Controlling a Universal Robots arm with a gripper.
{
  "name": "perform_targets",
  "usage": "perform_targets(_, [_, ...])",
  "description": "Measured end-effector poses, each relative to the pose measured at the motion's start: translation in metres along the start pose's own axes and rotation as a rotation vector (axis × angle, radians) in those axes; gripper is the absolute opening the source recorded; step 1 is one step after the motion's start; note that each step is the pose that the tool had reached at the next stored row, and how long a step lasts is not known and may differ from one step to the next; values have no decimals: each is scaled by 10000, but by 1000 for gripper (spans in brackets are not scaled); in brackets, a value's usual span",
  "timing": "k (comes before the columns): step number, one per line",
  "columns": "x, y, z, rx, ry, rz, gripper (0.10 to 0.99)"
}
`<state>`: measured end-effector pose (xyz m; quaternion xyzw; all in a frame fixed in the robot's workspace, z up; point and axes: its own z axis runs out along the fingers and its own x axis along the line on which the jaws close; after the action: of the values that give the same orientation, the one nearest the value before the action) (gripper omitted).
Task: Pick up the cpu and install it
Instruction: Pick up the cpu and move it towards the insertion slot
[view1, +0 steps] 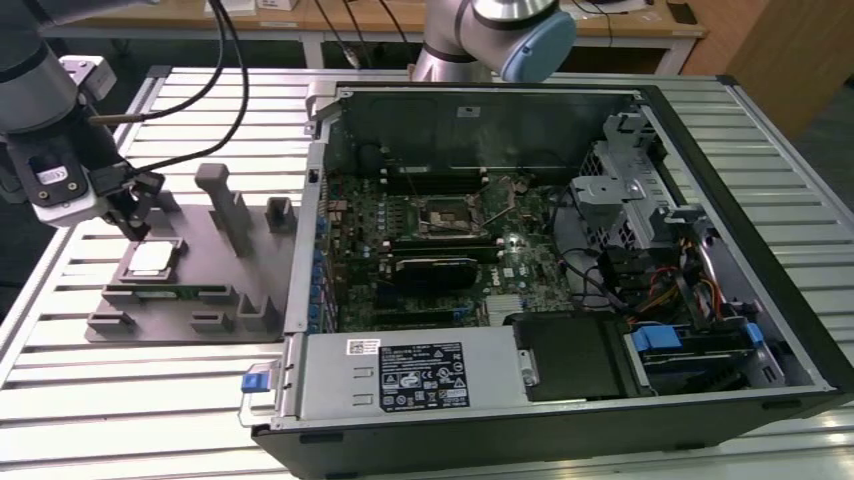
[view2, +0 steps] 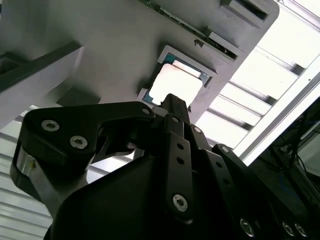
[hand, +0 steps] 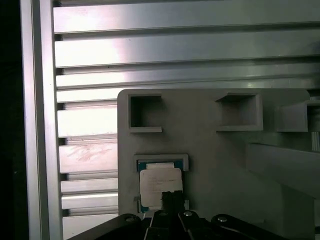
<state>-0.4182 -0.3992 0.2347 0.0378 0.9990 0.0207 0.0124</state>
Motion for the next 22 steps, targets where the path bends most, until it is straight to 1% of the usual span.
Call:
perform_targets(7, [14, -21, 101, 1, 10, 1, 106])
perform_targets(8, [21, -33, 160, 1, 14, 1, 106])
perform_targets(16, [33, -42, 277, 2, 31, 1, 106])
perform_targets(17, [35, -44, 304, 3, 36, 2, 106])
perform_targets(19, [36, -44, 307, 4, 38, 2, 106])
perform_targets(22, [36, -45, 330, 2, 35, 2, 106])
